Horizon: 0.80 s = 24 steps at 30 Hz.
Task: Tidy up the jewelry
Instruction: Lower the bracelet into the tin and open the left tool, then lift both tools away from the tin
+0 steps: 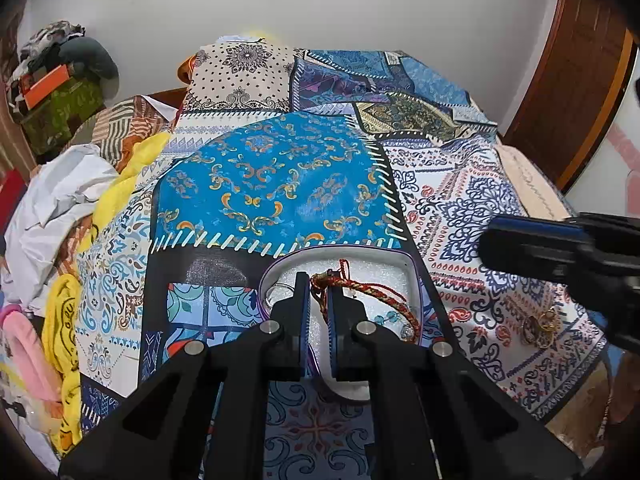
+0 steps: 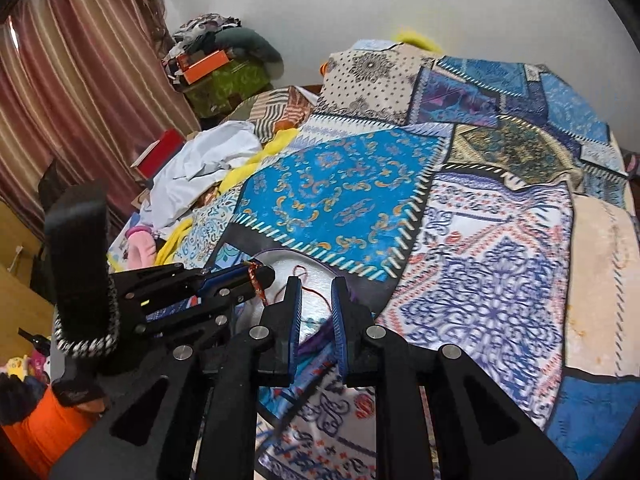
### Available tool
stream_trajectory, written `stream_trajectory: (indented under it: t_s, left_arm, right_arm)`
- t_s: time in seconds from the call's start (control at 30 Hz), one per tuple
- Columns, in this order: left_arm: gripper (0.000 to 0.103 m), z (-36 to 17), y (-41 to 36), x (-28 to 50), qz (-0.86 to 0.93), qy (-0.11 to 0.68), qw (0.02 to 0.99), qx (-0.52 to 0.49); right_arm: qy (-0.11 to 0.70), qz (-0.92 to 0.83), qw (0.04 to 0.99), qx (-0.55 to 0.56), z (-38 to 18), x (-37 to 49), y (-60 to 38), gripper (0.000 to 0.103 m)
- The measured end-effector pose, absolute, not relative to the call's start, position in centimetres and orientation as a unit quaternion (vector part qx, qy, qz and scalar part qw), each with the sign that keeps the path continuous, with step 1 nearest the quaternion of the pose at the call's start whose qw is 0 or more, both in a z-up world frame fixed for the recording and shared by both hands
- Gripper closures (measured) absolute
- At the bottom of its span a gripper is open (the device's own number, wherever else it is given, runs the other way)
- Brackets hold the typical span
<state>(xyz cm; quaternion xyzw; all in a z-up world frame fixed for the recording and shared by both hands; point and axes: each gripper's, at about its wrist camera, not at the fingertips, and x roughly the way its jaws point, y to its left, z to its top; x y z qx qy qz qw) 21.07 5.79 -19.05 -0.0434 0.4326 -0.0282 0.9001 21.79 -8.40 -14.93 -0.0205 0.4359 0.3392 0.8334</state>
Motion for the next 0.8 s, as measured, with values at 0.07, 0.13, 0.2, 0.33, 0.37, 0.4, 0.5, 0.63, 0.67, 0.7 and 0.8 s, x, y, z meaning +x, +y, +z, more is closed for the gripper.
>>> stream_trajectory:
  t_s: [0.07,0.13,0.2,0.33,0.37,0.4,0.5,0.63,0.67,0.7,0.8]
  left_arm:
    - [0.097,-19.1,5.6,21.1,-0.026,0.437,0.898,-0.038]
    - [0.096,-19.0,5.6,21.0,-0.027,0.439,0.897,-0.041]
    - [0.09,-18.9,5.5,20.9,-0.031,0.444,0.894,-0.042]
    - [0.075,-18.3,5.2,20.3,-0.025,0.44,0.897,-0.033]
    - [0.075,-18.2,5.1,20.2,-0.023,0.439,0.898,-0.031]
    - [0.075,-17.9,5.0,20.0,-0.023,0.437,0.899,-0.03]
    - [0.075,-16.8,4.9,19.2,-0.026,0.428,0.903,-0.031]
    - [0.075,-14.7,4.3,18.3,-0.033,0.406,0.913,-0.03]
    - [0.075,-14.0,4.1,18.0,-0.037,0.4,0.915,-0.031]
    - [0.074,-13.5,3.8,17.7,-0.04,0.394,0.918,-0.031]
    - [0.07,-11.8,2.6,17.0,-0.055,0.375,0.925,-0.03]
  right_arm:
    - [0.434,0.337,0.835,-0.021,-14.8,21.7,-8.9,0.089]
    - [0.431,0.332,0.839,-0.024,-14.6,21.4,-9.4,0.089]
    - [0.428,0.33,0.841,-0.027,-14.5,21.2,-9.8,0.089]
    - [0.425,0.328,0.843,-0.025,-14.3,20.6,-10.4,0.089]
    - [0.423,0.327,0.845,-0.024,-14.2,20.5,-10.6,0.089]
    - [0.422,0.325,0.846,-0.025,-14.2,20.4,-10.8,0.089]
    - [0.413,0.318,0.853,-0.027,-13.6,19.9,-11.5,0.089]
    - [0.397,0.308,0.864,-0.027,-12.5,19.2,-12.7,0.089]
    - [0.391,0.302,0.869,-0.028,-12.1,19.0,-13.2,0.089]
    - [0.387,0.299,0.872,-0.028,-11.9,18.9,-13.6,0.089]
    - [0.375,0.283,0.882,-0.02,-11.1,18.6,-15.1,0.089]
